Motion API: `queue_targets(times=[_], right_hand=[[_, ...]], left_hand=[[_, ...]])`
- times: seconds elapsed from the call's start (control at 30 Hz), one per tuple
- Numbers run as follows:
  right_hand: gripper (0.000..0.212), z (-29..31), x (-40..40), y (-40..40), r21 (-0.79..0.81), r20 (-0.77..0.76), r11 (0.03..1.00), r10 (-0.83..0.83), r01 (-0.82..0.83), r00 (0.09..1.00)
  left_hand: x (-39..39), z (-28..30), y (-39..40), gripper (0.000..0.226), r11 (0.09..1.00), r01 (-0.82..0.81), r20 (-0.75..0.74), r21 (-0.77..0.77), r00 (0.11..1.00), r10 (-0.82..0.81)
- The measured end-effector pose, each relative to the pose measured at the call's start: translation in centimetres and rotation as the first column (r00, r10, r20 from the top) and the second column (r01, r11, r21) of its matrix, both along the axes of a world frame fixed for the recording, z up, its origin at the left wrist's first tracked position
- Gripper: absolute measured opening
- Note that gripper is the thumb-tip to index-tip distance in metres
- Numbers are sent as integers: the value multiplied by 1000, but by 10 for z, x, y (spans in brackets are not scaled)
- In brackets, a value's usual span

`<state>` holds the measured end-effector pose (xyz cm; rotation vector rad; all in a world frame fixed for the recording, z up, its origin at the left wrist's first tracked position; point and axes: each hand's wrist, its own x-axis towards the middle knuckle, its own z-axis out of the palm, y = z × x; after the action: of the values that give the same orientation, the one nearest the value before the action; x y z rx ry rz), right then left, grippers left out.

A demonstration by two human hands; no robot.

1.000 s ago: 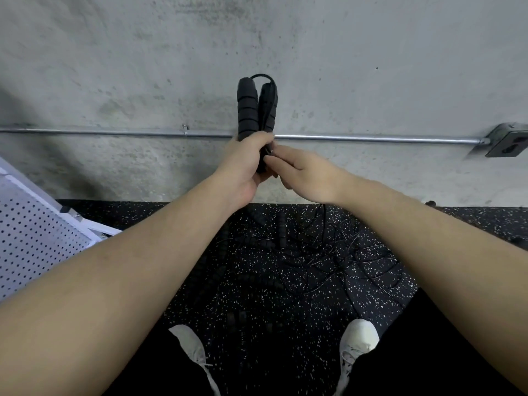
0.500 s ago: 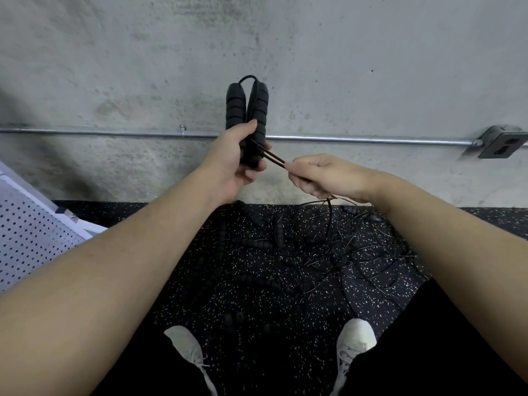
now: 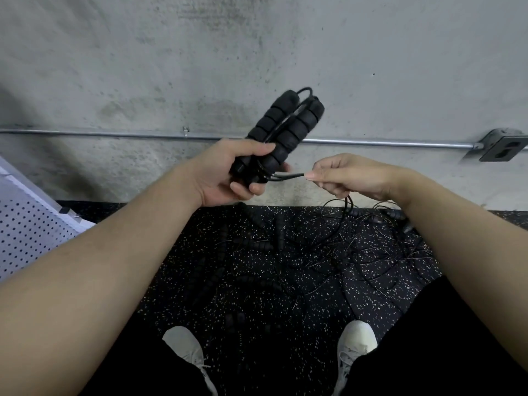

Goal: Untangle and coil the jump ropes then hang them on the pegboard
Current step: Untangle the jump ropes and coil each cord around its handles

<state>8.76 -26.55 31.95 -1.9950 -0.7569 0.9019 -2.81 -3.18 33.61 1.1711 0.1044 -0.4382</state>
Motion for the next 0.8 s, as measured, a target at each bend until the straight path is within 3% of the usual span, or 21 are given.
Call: queue_targets(times=[0.07,0.17,0.2,0.33,0.43,0.53,0.63,0.8], right_hand=[[55,-1,2,1,-65,127,995,-65,74,990],[61,-4,7,2,-60,173,987,-136,148,976],[57,-5,9,1,-27,160,988,-149,155,976],[5,-8,13,-5,33,108,995,-102,99,989],[15,-11,14,-8,-29,88,999,-26,29,996],[18,-10,8,1,-85,91,994,-60,68,994],[26,-8,1,12,-112,155,990,-71,89,985],[35,6,-21,34,-147,334,987,-7,59,943]], left_hand=[[-2,-2,-3,52,994,88,9,67,996,-89],[1,-5,-9,62,962,131,-12,240,991,-131],[1,-5,-11,61,945,151,-20,290,988,-151],[-3,-5,-15,53,825,323,-51,465,939,-339],[-5,-6,-27,39,651,445,-101,615,864,-494],[-4,-10,-36,47,510,405,-166,758,877,-450],[-2,-19,-39,56,436,396,-225,808,891,-394],[3,-40,-45,63,455,317,-241,832,946,-219]])
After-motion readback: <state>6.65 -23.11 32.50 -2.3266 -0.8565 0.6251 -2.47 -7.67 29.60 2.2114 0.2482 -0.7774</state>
